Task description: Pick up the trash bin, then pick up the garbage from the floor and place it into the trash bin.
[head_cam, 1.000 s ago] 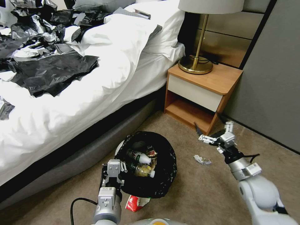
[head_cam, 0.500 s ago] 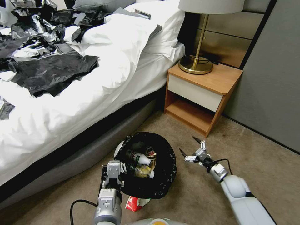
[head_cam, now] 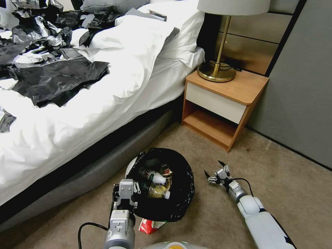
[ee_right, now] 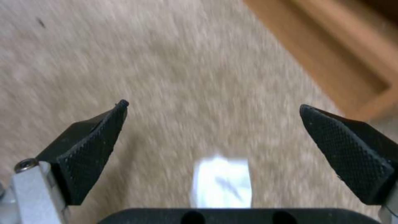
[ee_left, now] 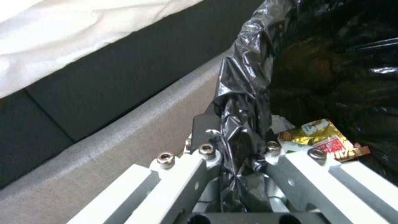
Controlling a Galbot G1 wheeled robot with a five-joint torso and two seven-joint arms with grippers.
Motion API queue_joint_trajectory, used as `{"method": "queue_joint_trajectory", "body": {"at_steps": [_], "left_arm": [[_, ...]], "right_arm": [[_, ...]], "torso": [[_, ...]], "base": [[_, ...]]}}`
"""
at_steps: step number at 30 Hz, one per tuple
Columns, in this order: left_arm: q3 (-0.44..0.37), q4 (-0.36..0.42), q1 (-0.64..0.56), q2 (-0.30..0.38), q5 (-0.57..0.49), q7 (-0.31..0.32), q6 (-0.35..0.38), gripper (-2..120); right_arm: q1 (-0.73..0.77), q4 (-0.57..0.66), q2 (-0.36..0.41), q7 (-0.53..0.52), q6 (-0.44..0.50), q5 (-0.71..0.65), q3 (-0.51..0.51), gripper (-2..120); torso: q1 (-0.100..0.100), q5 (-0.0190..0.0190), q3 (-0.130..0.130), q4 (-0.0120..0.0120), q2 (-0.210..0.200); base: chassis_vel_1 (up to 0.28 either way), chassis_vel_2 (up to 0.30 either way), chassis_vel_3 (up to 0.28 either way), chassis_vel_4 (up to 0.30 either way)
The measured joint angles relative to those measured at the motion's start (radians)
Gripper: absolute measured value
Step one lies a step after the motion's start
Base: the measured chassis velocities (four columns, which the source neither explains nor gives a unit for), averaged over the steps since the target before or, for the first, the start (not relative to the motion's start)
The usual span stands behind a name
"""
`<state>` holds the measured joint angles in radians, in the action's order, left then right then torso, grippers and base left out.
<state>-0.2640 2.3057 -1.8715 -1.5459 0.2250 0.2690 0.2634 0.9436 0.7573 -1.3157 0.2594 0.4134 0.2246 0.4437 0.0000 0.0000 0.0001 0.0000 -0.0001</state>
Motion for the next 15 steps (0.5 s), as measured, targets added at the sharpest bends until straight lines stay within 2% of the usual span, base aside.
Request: {"method": "queue_joint_trajectory", "body": {"at_steps": [6,15], "left_arm": [[0.000,0.000,-0.002,0.000,0.001,0.000,0.000,2],[0.001,0.000,0.000,0.002,0.001,0.001,0.001,2]], "right_arm": [[-0.014,-0.031,0.003,-0.017,-0.038,-0.003,0.010,100],[-0.017,-0.074,0.011,-0.021,-0.043,-0.033,0.025,100]], "torso": [[0.000,0.0001,0.000,0.0001,0.000],[0.000,0.0002,0.000,0.0002,0.000]], "base": [[0.000,0.000,0.000,0.000],[0.000,0.000,0.000,0.000]]}}
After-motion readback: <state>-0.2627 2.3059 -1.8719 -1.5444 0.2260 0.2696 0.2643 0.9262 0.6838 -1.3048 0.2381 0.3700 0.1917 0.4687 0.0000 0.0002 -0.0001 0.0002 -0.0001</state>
